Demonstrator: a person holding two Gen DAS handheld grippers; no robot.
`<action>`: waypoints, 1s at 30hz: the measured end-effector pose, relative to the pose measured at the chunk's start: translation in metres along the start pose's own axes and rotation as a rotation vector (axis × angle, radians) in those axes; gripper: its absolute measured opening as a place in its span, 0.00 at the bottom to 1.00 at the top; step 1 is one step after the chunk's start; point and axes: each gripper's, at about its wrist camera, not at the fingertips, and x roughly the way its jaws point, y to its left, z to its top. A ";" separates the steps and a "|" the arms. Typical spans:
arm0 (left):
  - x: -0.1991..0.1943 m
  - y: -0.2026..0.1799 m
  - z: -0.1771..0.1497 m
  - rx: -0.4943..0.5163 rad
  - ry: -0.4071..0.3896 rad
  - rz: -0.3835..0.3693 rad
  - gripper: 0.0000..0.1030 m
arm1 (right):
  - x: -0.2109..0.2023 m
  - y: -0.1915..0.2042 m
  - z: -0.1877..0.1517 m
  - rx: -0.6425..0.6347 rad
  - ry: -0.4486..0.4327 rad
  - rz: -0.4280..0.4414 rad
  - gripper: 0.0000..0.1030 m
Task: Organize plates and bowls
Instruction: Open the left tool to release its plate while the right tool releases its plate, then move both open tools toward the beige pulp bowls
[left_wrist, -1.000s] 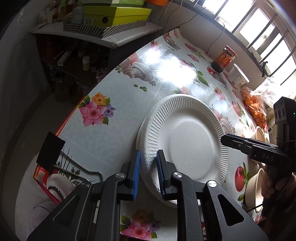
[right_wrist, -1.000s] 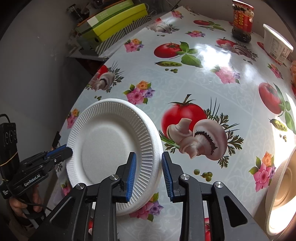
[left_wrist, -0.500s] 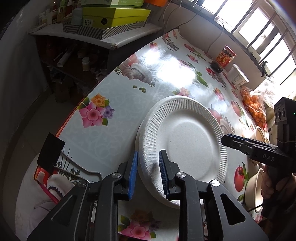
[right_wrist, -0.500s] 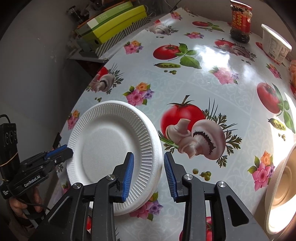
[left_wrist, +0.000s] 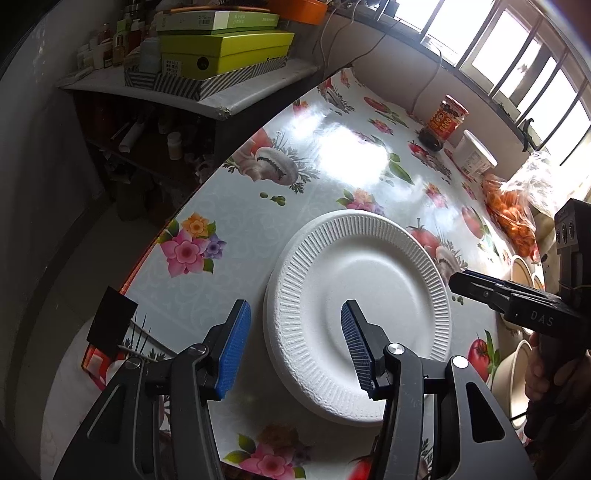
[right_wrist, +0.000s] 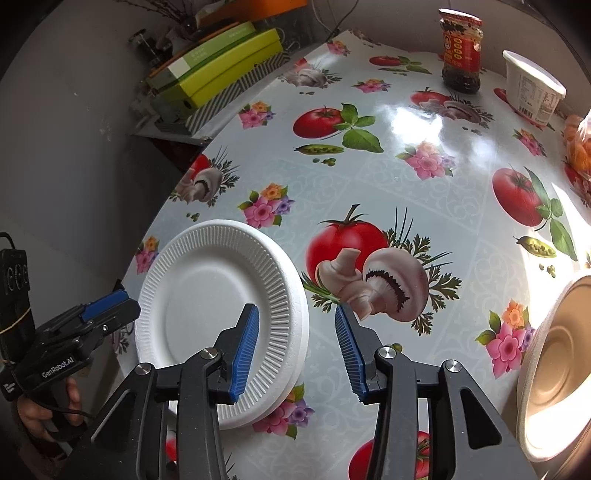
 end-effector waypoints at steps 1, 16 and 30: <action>0.000 -0.003 0.001 0.005 -0.002 -0.001 0.51 | -0.001 -0.001 0.000 -0.001 0.000 -0.003 0.42; 0.009 -0.042 0.014 0.076 -0.007 0.003 0.51 | -0.019 -0.026 0.003 0.052 -0.058 -0.039 0.42; 0.025 -0.107 0.029 0.176 0.003 -0.060 0.51 | -0.049 -0.064 0.000 0.121 -0.120 -0.073 0.42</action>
